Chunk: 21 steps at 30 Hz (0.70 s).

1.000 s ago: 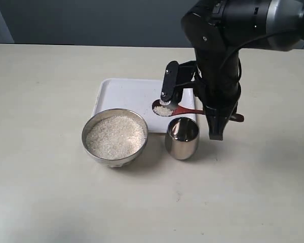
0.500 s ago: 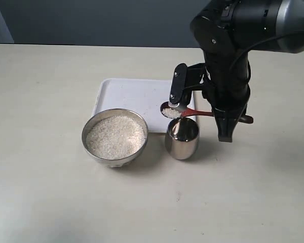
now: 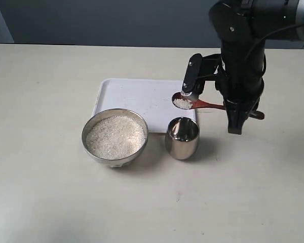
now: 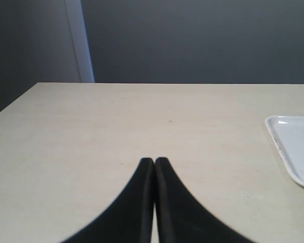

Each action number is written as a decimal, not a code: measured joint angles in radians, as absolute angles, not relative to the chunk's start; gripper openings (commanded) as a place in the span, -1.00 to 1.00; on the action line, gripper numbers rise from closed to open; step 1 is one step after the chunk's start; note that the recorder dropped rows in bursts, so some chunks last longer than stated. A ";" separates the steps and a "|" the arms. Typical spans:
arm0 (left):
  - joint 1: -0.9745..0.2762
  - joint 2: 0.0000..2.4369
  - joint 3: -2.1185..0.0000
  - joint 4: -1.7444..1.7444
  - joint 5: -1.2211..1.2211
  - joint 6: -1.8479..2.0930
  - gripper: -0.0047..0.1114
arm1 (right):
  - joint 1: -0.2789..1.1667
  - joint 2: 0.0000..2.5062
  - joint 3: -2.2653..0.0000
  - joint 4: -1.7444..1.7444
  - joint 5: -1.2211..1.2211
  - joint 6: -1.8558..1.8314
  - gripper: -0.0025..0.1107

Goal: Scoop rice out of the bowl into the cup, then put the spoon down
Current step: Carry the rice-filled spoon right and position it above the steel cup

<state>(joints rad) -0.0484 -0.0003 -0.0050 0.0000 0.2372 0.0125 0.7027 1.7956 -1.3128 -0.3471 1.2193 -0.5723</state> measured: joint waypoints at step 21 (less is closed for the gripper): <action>-0.048 0.000 -0.005 0.000 0.237 0.012 -0.91 | 0.703 1.795 -1.313 -0.285 1.219 -0.572 -0.97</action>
